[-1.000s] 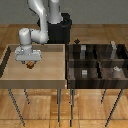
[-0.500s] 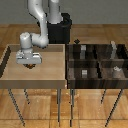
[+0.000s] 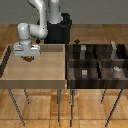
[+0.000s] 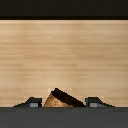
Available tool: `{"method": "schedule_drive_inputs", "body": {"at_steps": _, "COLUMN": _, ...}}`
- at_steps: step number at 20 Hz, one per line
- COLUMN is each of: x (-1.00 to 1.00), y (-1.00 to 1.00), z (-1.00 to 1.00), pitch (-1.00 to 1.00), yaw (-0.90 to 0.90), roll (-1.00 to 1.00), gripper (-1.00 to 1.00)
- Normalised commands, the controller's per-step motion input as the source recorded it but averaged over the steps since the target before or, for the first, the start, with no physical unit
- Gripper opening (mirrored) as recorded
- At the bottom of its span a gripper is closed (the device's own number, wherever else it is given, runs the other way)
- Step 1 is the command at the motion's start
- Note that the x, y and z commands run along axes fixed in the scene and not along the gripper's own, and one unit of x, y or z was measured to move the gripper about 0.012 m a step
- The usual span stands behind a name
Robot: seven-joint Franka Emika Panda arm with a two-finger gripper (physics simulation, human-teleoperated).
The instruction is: Place the loaf of bread into the appropriate compartment.
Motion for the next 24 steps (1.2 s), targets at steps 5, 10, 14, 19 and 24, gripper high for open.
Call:
{"method": "schedule_drive_inputs", "body": {"at_steps": 5, "x": 0.0, "y": 0.0, "z": 1.0, "pitch": 0.0, "yaw": 0.0, "roll": 0.0, "gripper": -1.0}}
{"method": "schedule_drive_inputs", "body": {"at_steps": 10, "x": 0.0, "y": 0.4, "z": 0.2, "pitch": 0.0, "yaw": 0.0, "roll": 0.0, "gripper": -1.0}}
{"method": "schedule_drive_inputs", "body": {"at_steps": 14, "x": 0.0, "y": 1.0, "z": 0.0, "pitch": 0.0, "yaw": 0.0, "roll": 0.0, "gripper": -1.0}}
{"method": "schedule_drive_inputs", "body": {"at_steps": 19, "x": 0.0, "y": 1.0, "z": 0.0, "pitch": 0.0, "yaw": 0.0, "roll": 0.0, "gripper": -1.0}}
{"method": "schedule_drive_inputs", "body": {"at_steps": 24, "x": 0.0, "y": 1.0, "z": 0.07, "pitch": 0.0, "yaw": 0.0, "roll": 0.0, "gripper": -1.0}}
